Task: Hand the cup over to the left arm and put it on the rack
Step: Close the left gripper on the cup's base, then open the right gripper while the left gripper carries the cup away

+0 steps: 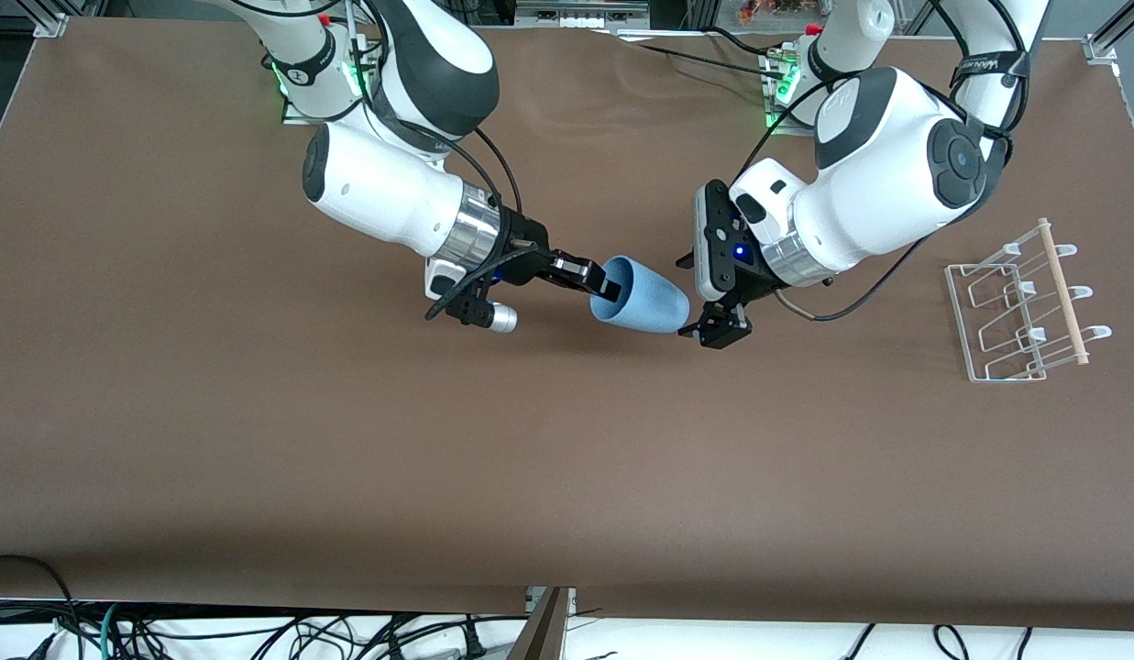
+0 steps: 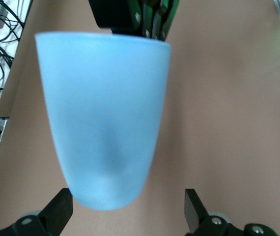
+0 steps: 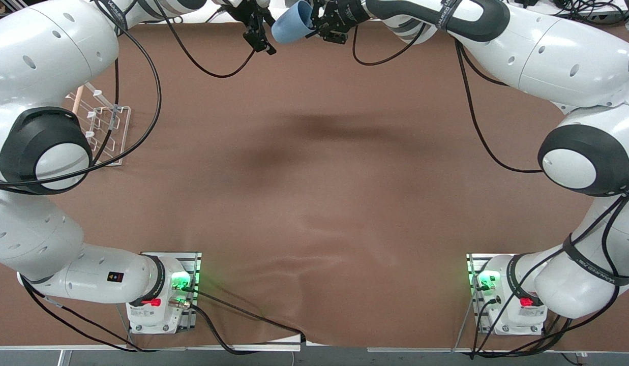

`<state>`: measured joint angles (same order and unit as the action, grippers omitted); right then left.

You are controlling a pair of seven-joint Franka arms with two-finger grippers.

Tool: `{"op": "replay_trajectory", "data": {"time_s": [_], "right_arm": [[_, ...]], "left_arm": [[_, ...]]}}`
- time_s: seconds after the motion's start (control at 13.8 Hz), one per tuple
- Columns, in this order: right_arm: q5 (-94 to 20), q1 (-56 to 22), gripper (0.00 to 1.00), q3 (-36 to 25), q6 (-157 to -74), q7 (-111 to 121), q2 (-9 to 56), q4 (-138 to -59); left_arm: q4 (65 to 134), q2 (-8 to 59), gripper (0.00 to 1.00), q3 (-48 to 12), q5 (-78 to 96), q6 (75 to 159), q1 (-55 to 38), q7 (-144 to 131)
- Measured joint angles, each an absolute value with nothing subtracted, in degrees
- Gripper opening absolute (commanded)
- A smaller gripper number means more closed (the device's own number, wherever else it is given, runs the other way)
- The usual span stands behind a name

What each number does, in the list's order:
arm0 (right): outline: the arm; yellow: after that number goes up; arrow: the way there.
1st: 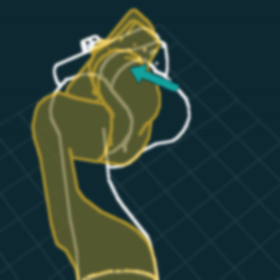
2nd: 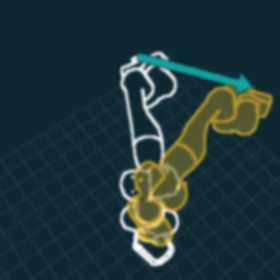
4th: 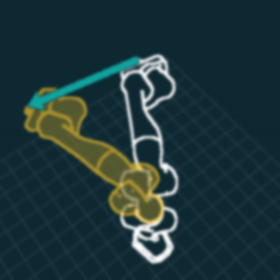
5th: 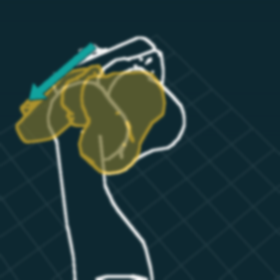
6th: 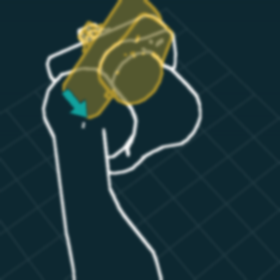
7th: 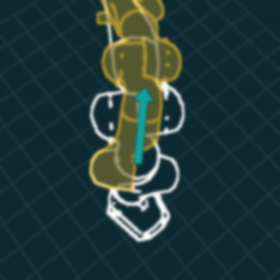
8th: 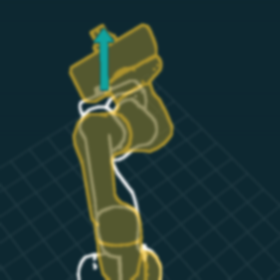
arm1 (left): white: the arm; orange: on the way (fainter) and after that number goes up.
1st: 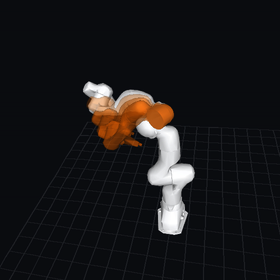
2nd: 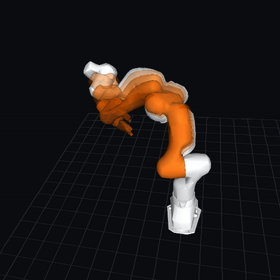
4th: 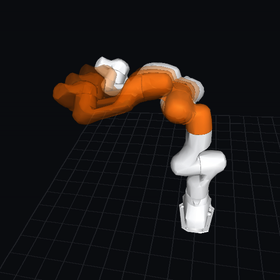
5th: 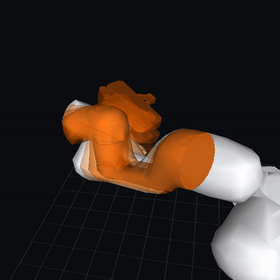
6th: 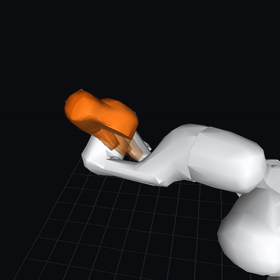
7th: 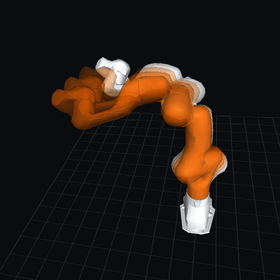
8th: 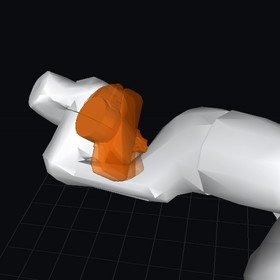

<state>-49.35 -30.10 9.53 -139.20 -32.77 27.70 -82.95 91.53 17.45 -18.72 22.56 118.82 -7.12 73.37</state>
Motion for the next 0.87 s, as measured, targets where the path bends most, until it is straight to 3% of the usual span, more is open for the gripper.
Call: {"op": "replay_trajectory", "data": {"time_s": [0.65, 0.87], "right_arm": [[-49.39, -31.67, 0.00, 10.65, -139.35, -32.77, 29.24, -81.59], [-49.39, -31.70, 0.00, 10.64, -139.54, -32.77, 29.37, -81.59]], "left_arm": [[91.98, 17.57, 0.97, -19.79, 22.55, 121.58, -8.30, 70.94], [92.19, 17.57, 0.00, -19.79, 22.55, 121.53, -8.29, 70.95]]}}
